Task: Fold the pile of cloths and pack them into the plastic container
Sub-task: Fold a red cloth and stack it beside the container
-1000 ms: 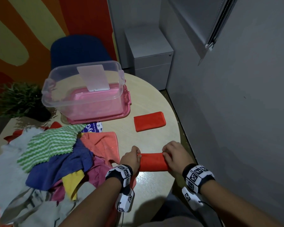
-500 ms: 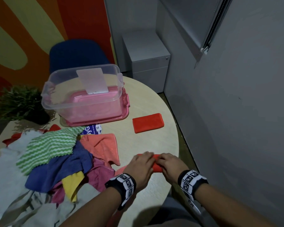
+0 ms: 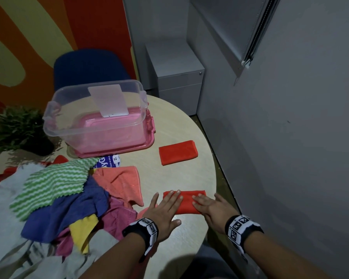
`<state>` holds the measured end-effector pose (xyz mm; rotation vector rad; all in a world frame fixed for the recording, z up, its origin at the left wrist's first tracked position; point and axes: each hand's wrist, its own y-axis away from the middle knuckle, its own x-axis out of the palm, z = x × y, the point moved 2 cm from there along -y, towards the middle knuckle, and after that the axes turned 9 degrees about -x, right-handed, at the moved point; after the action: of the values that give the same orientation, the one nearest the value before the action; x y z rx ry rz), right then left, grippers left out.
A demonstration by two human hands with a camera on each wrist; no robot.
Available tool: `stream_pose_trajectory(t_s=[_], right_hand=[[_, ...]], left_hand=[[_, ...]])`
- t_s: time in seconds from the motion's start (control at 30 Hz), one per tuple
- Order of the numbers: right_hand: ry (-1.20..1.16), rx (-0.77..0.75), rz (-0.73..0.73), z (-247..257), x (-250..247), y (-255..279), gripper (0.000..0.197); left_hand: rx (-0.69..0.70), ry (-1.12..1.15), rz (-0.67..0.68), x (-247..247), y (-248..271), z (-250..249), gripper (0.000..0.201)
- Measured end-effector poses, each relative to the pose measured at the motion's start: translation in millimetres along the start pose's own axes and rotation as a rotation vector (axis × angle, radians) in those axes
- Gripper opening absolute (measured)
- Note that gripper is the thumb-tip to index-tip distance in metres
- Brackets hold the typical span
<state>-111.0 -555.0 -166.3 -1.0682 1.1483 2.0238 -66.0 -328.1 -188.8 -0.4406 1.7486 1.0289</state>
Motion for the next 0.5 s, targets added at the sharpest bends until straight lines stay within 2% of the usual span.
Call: stream_pose_trajectory(t_s=[0.1, 0.27, 0.33, 0.37, 0.43, 0.5], right_hand=[[-0.008, -0.003, 0.004, 3, -10, -3, 0.054], [-0.131, 0.083, -0.141, 2, -14, -22, 0.048], [-0.147, 0.118, -0.170, 1, -14, -28, 0.051], [-0.158, 0.130, -0.165, 3, -16, -30, 0.057], [-0.193, 0.168, -0.153, 4, -21, -32, 0.083], [-0.169, 0.222, -0.115, 2, -25, -32, 0.100]], left_hand=[[0.001, 0.046, 0.017, -4, -1, -2, 0.069], [-0.022, 0.323, -0.116, -25, -11, 7, 0.045], [-0.083, 0.397, -0.155, -31, -19, 6, 0.045], [-0.128, 0.411, -0.167, -32, -21, 6, 0.048], [-0.234, 0.379, -0.148, -29, -22, 9, 0.053], [-0.297, 0.316, -0.125, -24, -21, 12, 0.051]])
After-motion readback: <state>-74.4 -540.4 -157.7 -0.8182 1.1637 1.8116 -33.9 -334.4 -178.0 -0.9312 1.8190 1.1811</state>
